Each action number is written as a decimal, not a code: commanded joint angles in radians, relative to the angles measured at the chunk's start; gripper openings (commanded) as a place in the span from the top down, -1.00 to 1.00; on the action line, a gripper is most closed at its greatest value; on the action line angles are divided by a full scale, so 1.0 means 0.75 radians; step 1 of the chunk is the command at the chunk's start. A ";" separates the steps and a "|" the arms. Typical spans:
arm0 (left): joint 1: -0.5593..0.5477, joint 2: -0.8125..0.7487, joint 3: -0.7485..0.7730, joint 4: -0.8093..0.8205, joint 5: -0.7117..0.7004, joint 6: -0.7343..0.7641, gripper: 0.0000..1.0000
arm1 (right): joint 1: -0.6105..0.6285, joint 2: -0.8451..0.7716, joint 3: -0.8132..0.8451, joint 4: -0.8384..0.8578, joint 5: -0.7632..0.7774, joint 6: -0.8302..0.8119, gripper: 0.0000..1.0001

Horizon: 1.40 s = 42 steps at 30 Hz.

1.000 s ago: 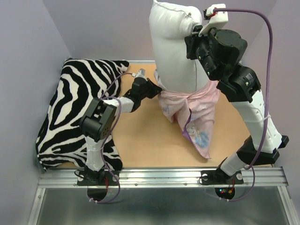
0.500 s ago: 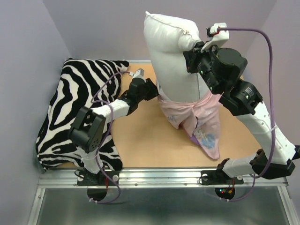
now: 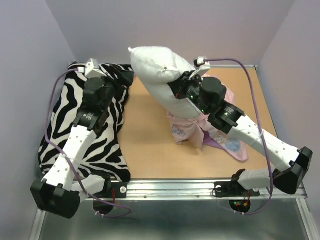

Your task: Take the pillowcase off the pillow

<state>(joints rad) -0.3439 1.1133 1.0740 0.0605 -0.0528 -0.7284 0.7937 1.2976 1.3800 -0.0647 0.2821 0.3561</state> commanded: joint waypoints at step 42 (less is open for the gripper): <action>0.111 0.139 -0.236 0.449 0.715 -0.608 -0.98 | 0.275 0.358 -0.382 0.894 -0.143 -0.184 0.99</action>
<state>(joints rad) -0.2543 1.1767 0.8360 0.3447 0.4610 -1.2053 0.9241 1.5673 1.0519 0.4419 0.1959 0.2886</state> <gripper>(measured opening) 0.986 0.095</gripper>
